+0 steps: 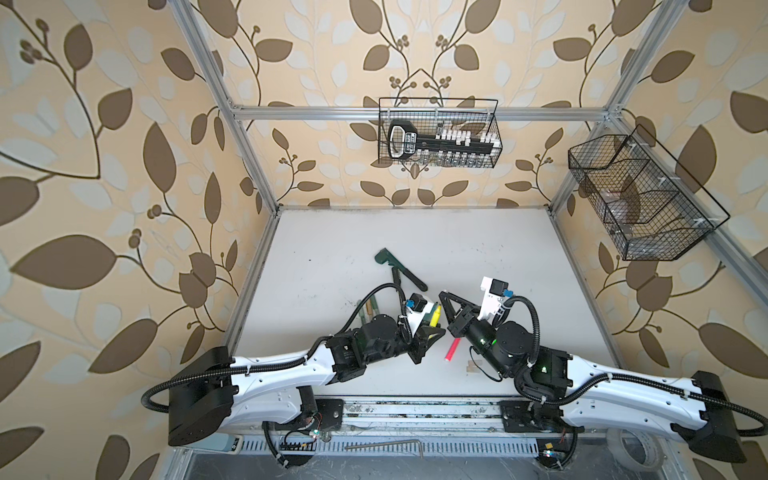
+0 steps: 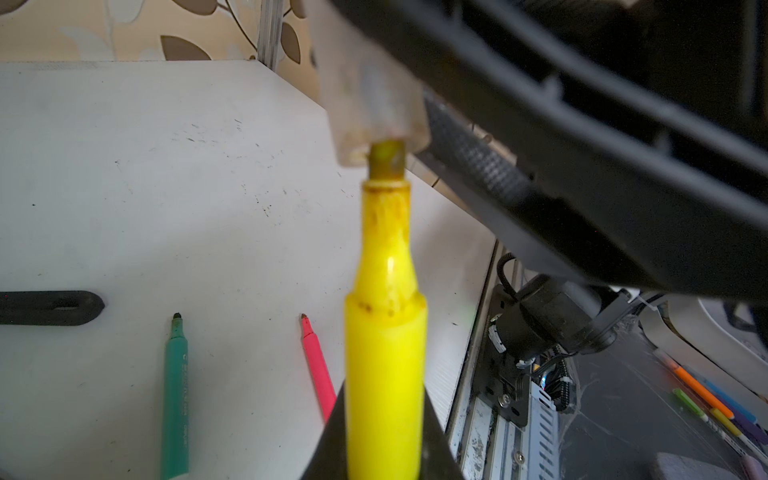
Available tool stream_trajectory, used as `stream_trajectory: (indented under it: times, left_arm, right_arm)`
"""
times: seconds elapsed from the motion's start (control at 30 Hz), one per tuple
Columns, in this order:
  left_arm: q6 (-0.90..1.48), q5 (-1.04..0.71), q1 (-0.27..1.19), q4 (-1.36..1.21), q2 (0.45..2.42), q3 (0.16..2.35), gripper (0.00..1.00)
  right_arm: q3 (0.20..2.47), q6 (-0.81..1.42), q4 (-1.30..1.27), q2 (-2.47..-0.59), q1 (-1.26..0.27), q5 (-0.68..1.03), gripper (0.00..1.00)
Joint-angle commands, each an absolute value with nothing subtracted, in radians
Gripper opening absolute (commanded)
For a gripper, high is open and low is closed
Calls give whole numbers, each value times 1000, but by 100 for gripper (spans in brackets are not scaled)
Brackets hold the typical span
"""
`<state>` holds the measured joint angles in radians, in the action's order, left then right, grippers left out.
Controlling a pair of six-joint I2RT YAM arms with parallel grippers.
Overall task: Insert the pens into the pen caps
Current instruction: 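Move the right gripper with the cap above the highlighter tip, then lower the translucent cap onto the highlighter tip with the right gripper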
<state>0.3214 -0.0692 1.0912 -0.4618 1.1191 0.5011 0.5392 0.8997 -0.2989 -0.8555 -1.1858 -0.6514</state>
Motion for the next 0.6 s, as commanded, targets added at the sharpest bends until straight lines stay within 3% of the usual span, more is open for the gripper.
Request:
stream_trajectory:
  times: [0.0,0.57]
  left_arm:
    - [318,-48,1085,-506,1111,500,0]
    - [347,21,1085,-493,1041,477,0]
  right_arm:
    - [565,890,-310,-860,-1198,-668,0]
    - [525,857,-245,-881,-1296,-751,0]
